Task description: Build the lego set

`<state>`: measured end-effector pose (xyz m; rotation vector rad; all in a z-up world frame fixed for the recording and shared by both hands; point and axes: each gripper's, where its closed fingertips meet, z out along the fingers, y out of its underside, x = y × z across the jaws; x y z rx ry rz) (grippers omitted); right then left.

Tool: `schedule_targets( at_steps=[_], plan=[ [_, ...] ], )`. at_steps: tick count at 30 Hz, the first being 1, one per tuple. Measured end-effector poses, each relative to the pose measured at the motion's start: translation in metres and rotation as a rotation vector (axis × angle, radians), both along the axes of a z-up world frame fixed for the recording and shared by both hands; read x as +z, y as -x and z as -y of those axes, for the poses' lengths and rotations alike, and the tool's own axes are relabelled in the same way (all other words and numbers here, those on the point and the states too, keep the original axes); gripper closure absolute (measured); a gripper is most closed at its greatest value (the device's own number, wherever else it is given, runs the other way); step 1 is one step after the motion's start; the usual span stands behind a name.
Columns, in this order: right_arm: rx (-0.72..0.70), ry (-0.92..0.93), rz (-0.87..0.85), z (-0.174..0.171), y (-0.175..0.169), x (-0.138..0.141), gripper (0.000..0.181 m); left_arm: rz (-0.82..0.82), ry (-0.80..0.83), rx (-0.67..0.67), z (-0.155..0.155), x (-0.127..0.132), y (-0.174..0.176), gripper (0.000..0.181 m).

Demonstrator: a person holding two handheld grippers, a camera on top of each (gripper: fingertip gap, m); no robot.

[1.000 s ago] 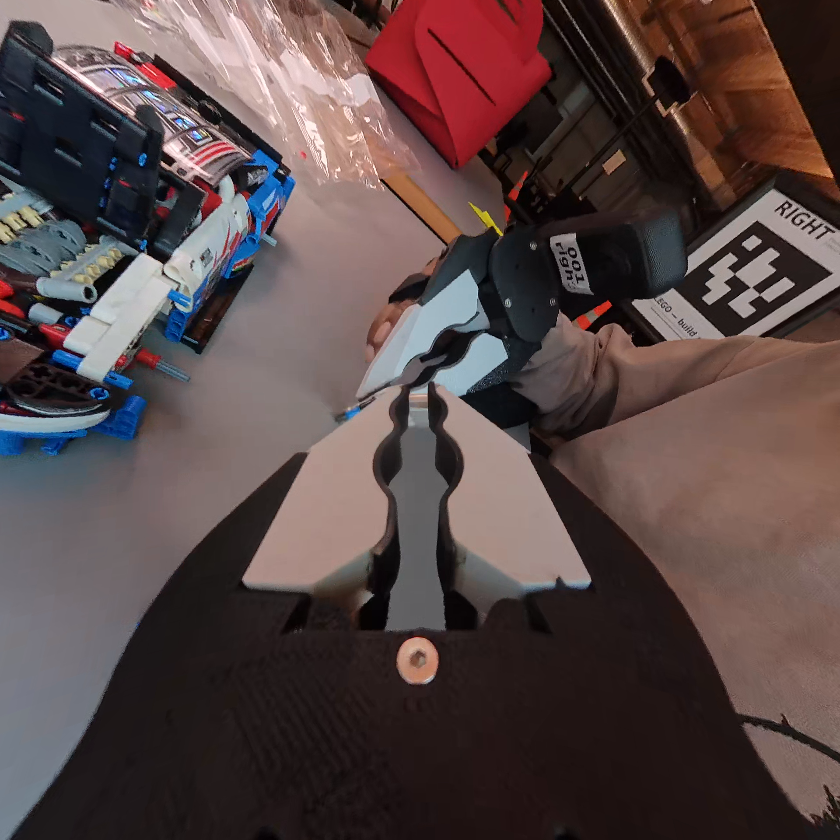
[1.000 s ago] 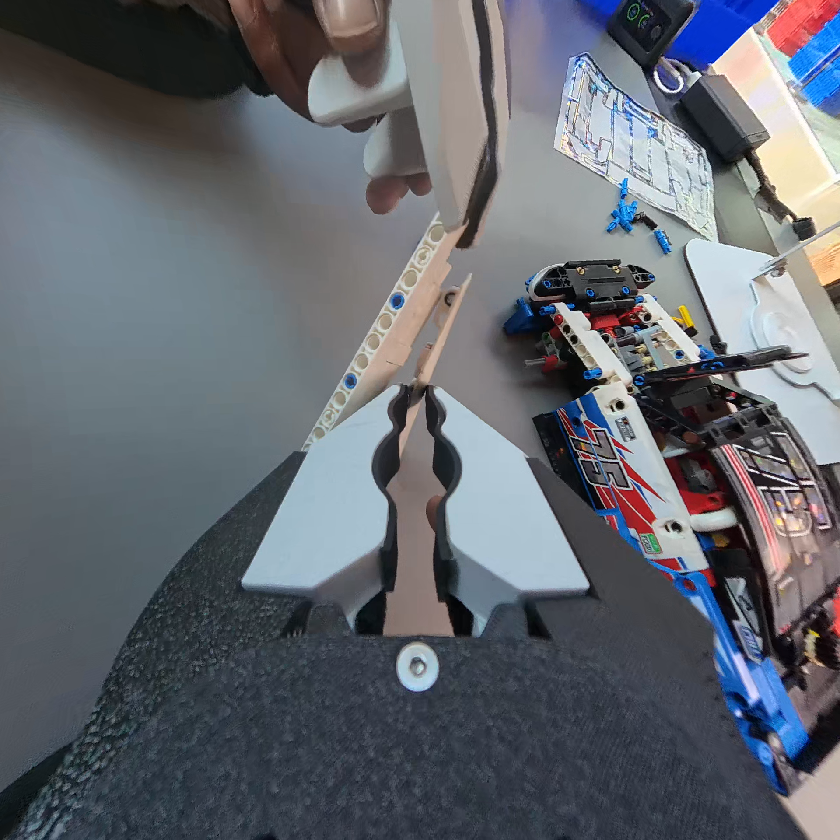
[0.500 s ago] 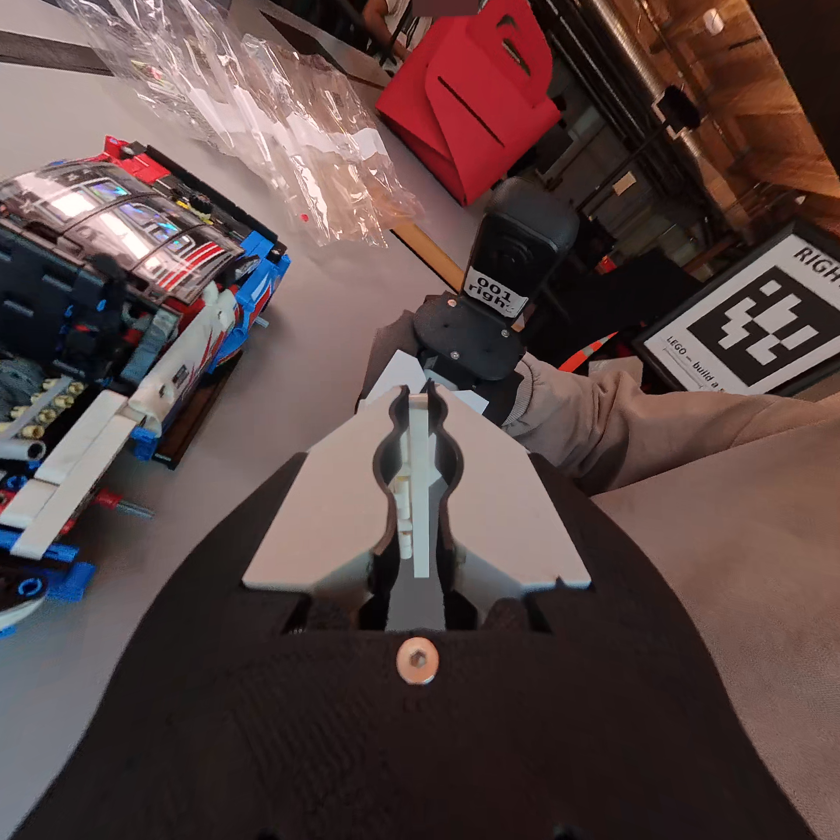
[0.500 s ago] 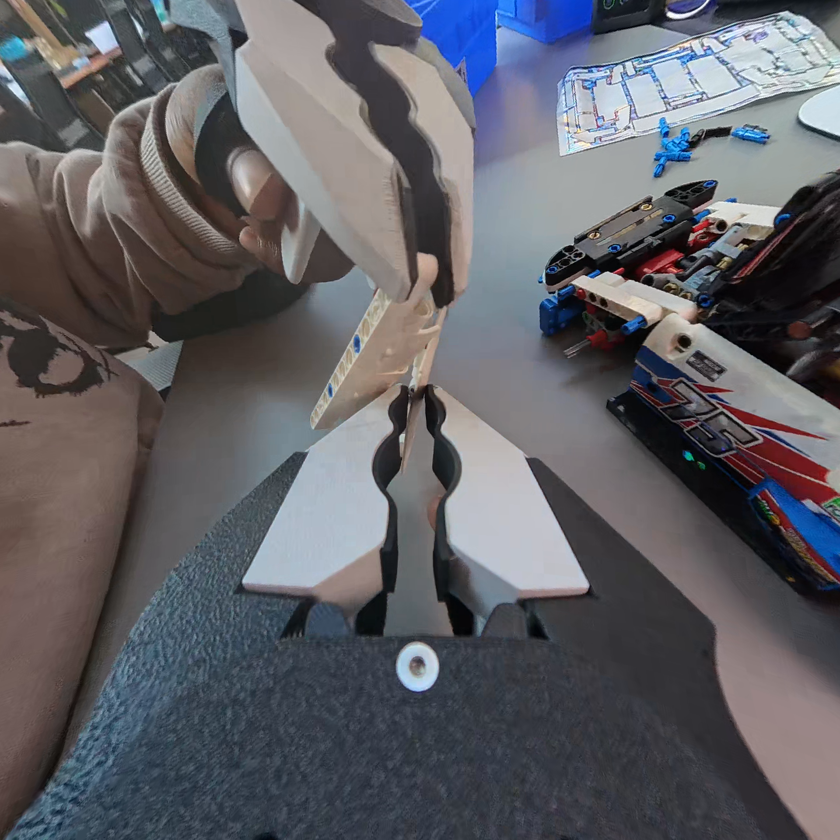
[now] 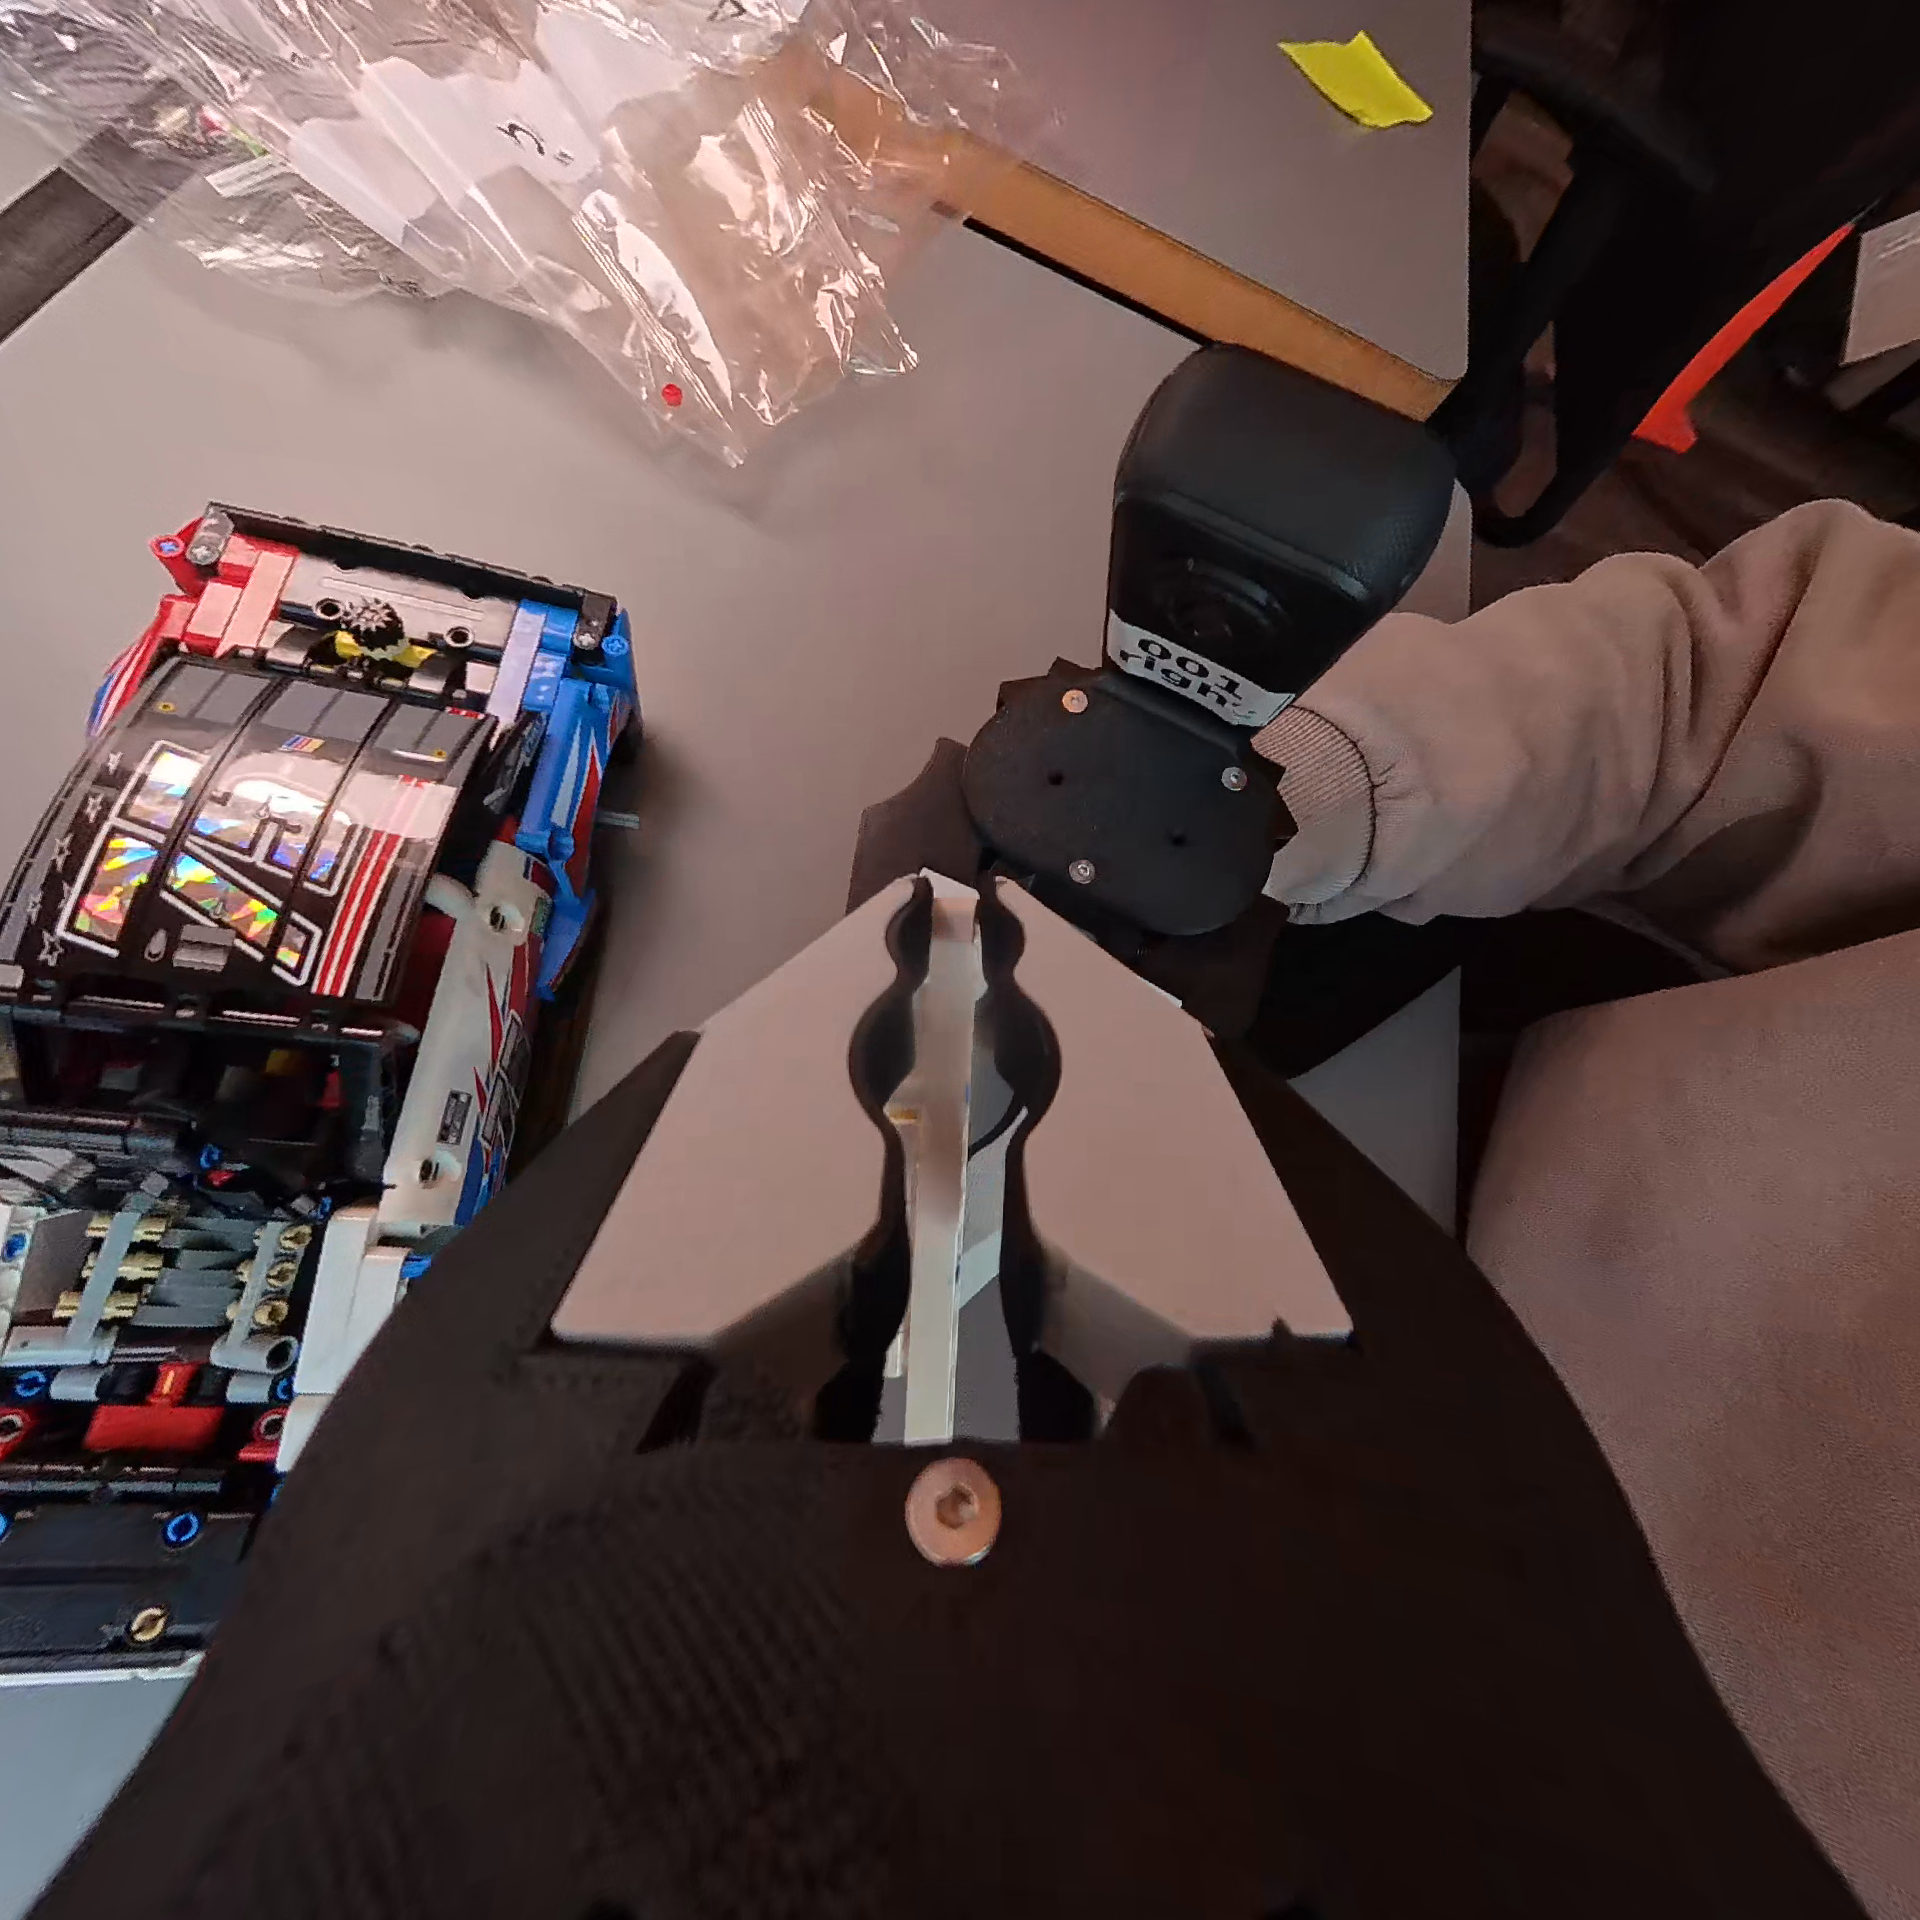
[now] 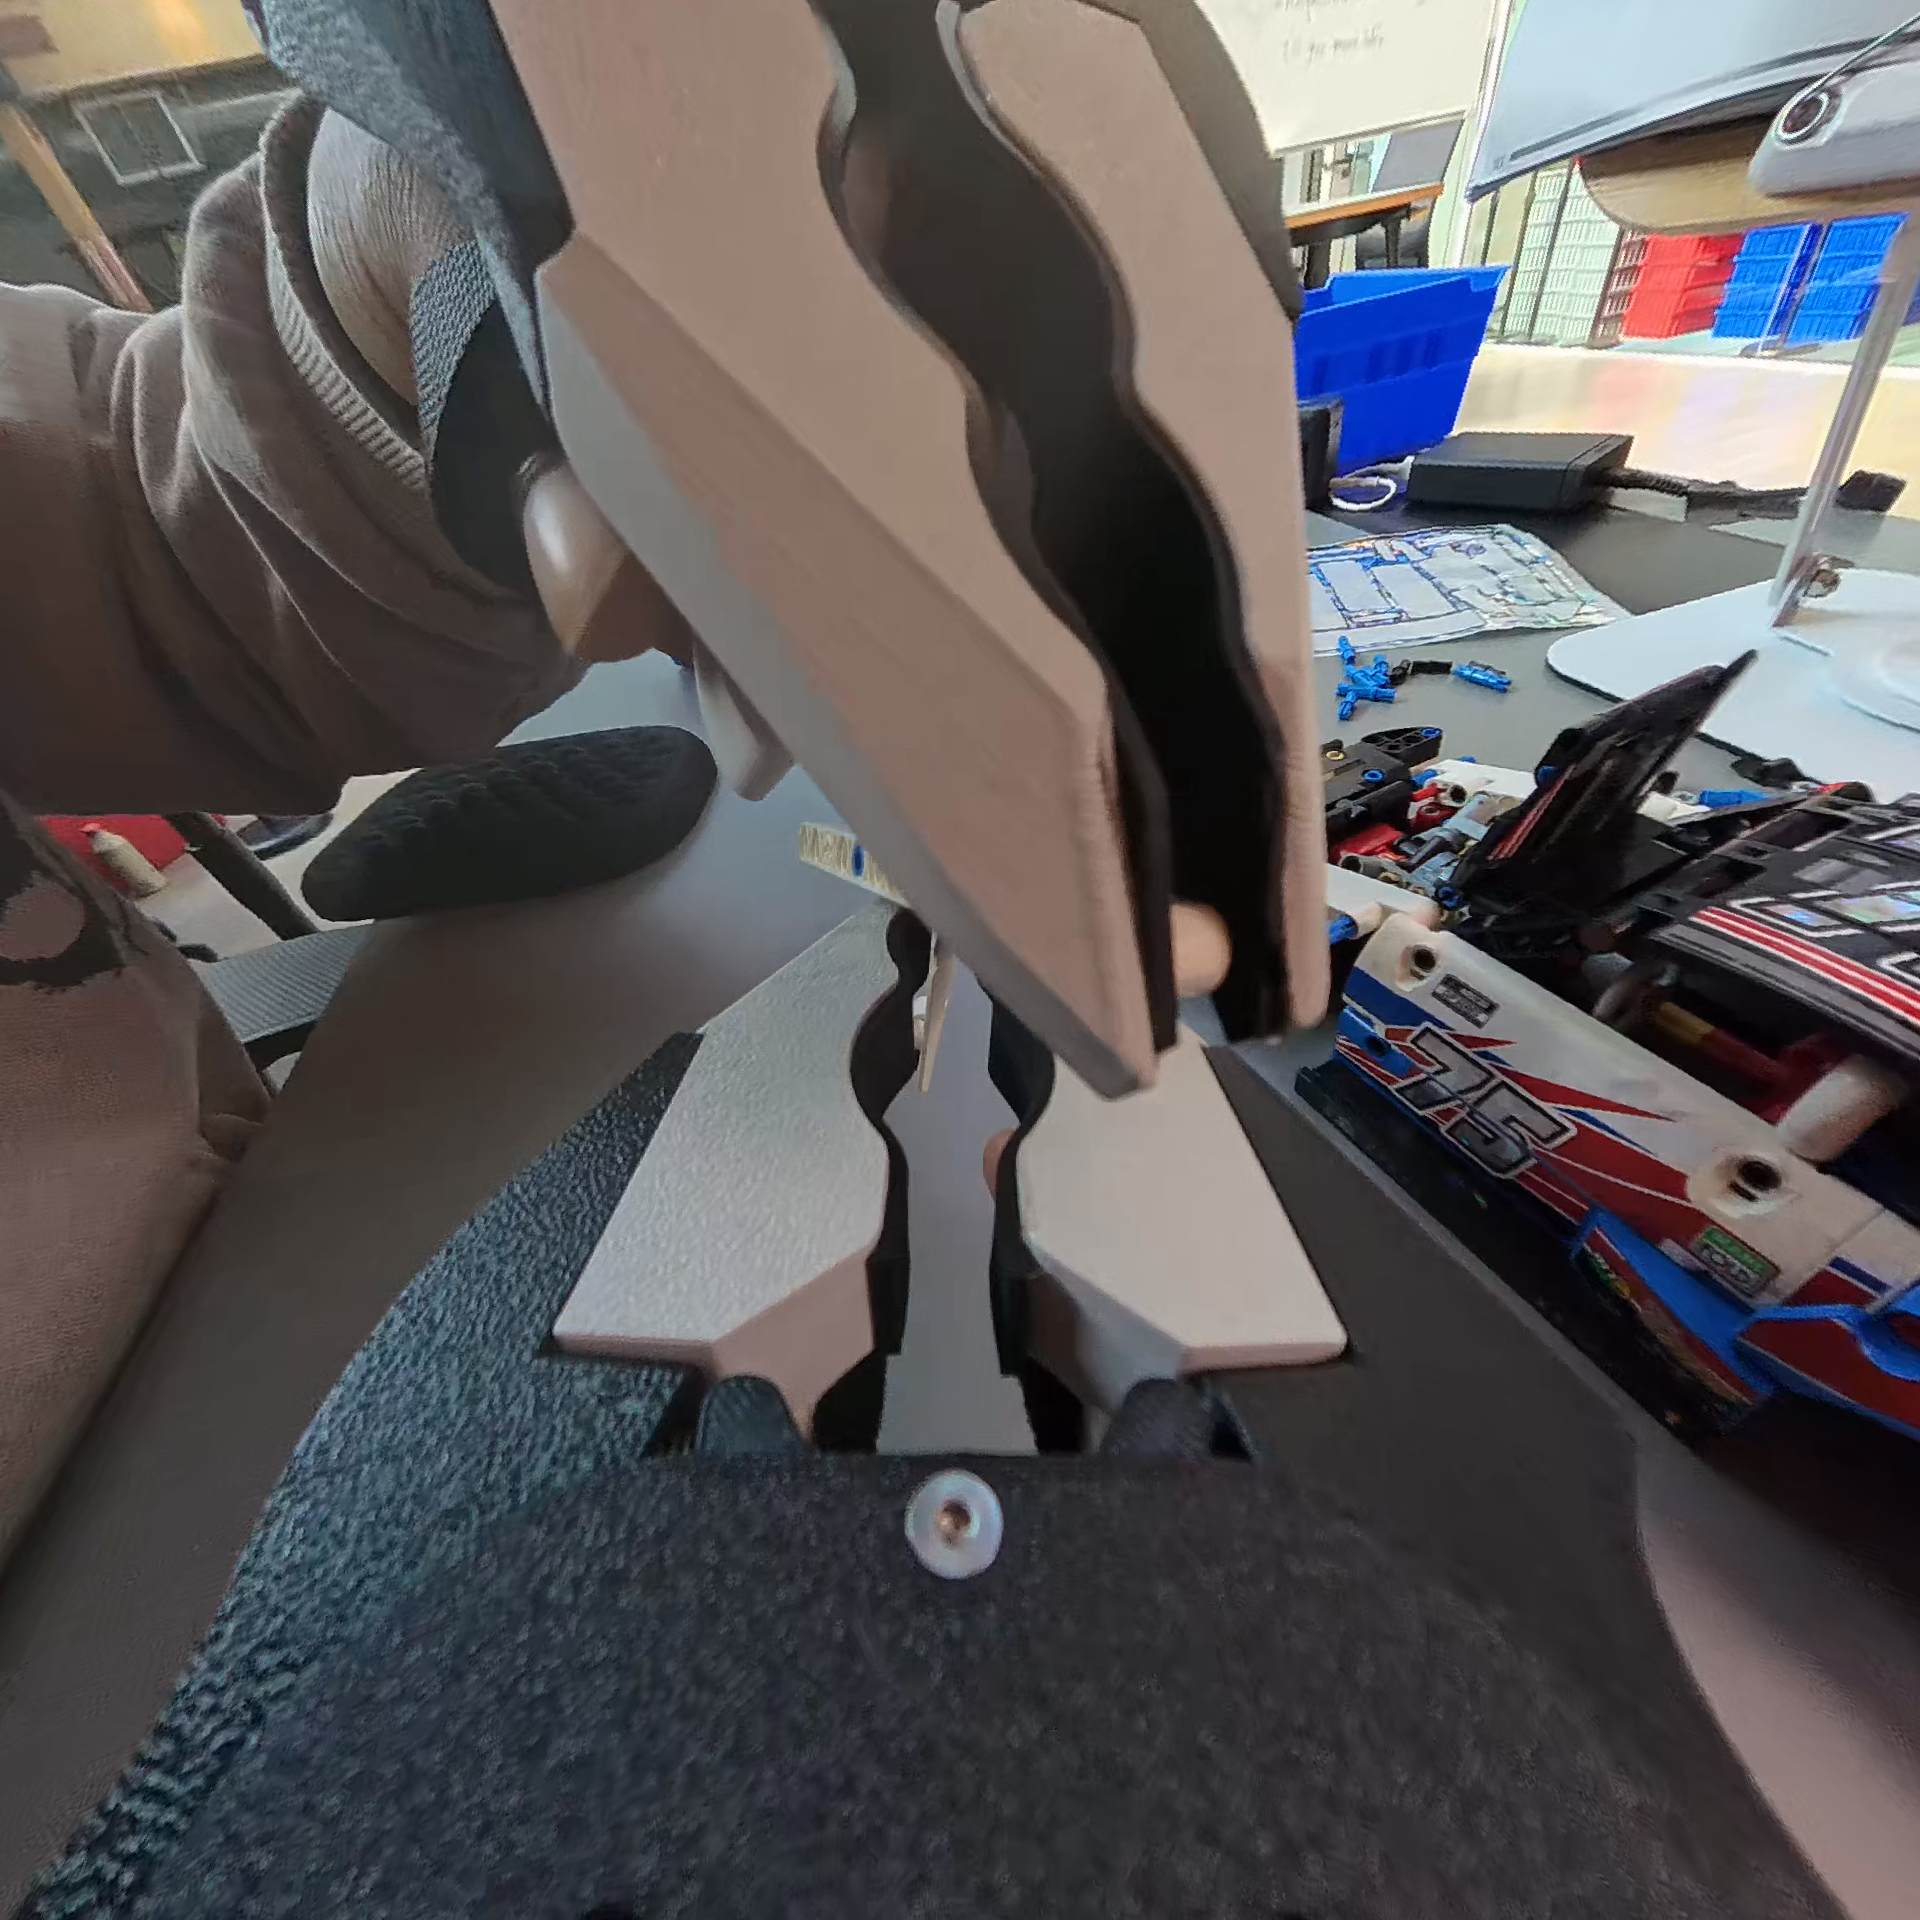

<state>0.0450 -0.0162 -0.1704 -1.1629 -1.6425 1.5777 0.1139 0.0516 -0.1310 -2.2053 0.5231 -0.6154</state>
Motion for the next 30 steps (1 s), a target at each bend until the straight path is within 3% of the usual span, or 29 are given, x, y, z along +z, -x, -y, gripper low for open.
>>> schedule_targets(
  at_steps=[9, 15, 18, 21, 22, 26, 30],
  plan=[
    [0.041, 0.018, -0.079, 0.007, -0.006, 0.012, 0.177, 0.041, -0.130, -0.048, 0.010, 0.036, -0.013, 0.166],
    [-0.025, -0.169, -0.134, -0.004, -0.003, 0.010, 0.177, 0.047, -0.222, 0.021, 0.026, 0.058, 0.028, 0.164],
    [-0.028, -0.271, -0.183, -0.003, 0.000, 0.010, 0.177, 0.199, -0.140, -0.006, 0.034, 0.057, 0.047, 0.155],
    [0.057, -0.336, -0.173, 0.012, -0.005, 0.003, 0.176, 0.483, 0.036, 0.064, 0.025, 0.042, 0.080, 0.158],
    [0.089, -0.339, -0.173, 0.017, -0.011, 0.003, 0.176, 0.503, 0.047, 0.069, 0.026, 0.035, 0.085, 0.159],
    [0.136, -0.347, -0.143, 0.013, -0.029, 0.004, 0.176, 0.380, 0.042, 0.114, 0.032, -0.003, 0.092, 0.160],
    [0.102, -0.360, -0.063, -0.016, -0.036, -0.001, 0.176, 0.183, 0.100, 0.154, 0.035, -0.055, 0.096, 0.156]
  ],
)
